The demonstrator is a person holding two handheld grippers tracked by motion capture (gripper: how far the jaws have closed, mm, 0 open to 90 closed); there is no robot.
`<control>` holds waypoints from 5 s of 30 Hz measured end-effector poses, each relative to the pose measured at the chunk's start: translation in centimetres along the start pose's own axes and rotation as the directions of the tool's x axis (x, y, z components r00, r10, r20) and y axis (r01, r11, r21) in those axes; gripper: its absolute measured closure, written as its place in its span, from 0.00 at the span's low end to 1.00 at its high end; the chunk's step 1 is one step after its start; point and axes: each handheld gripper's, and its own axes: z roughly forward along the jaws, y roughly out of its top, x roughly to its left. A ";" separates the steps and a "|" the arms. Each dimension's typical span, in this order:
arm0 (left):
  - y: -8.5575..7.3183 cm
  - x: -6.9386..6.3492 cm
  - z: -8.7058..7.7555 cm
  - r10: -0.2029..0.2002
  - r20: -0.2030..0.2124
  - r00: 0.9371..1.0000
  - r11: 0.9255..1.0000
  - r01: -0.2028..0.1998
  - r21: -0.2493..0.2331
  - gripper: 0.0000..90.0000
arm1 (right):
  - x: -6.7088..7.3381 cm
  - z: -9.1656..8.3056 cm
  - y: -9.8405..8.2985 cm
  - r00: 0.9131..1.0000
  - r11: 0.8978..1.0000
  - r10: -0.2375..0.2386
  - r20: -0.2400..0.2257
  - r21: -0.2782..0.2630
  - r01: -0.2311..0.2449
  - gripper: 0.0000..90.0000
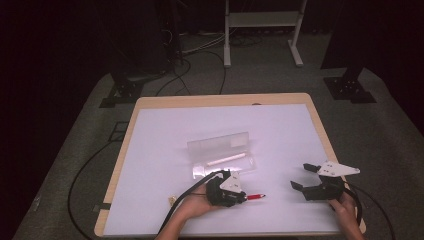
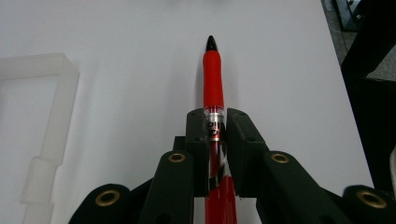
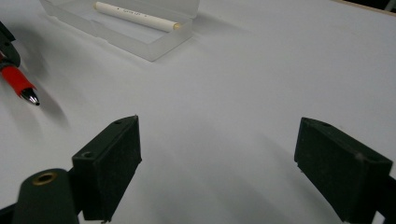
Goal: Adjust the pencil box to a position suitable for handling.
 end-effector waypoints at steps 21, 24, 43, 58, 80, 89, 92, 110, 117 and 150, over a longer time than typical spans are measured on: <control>0.4 1.3 -1.8 0.010 -0.043 0.999 1.000 -0.011 -0.007 0.89 | 0.0 0.0 0.0 1.000 1.000 0.000 0.001 0.001 0.000 0.15; 0.4 1.4 -1.9 0.006 -0.047 0.999 1.000 -0.006 -0.011 0.89 | 0.0 0.0 0.0 1.000 1.000 0.000 0.001 0.000 0.000 0.15; 0.5 2.9 -2.8 0.000 -0.072 0.997 1.000 -0.001 -0.015 0.89 | 0.0 0.0 0.0 1.000 1.000 0.002 0.001 0.001 -0.002 0.15; 0.7 3.9 -3.5 -0.007 -0.085 0.996 1.000 0.005 -0.018 0.89 | 0.0 0.0 0.0 1.000 1.000 0.006 0.001 0.001 -0.006 0.15; 1.3 5.5 -4.7 -0.008 -0.108 0.994 1.000 0.007 -0.009 0.89 | -0.1 0.0 0.0 1.000 1.000 0.010 0.000 0.000 -0.010 0.15; 1.2 6.4 -5.1 -0.023 -0.116 0.993 1.000 0.021 -0.012 0.89 | -0.1 0.0 0.0 1.000 1.000 0.008 0.000 0.002 -0.008 0.15; 1.1 6.7 -5.2 -0.030 -0.119 0.992 0.999 0.029 -0.016 0.89 | -0.1 0.0 0.0 1.000 1.000 0.009 0.000 0.001 -0.009 0.15; -0.1 8.8 -4.5 -0.077 -0.132 0.988 0.997 0.074 -0.028 0.89 | 0.0 0.0 0.0 1.000 1.000 0.005 0.000 0.001 -0.005 0.15; -0.2 9.0 -4.0 -0.073 -0.124 0.990 0.997 0.070 -0.030 0.89 | 0.0 0.0 0.0 1.000 1.000 0.004 -0.001 0.001 -0.004 0.15; -1.1 10.2 -1.8 -0.108 -0.101 0.989 0.994 0.110 0.012 0.88 | -0.1 0.0 0.0 1.000 1.000 0.006 -0.005 -0.002 -0.006 0.15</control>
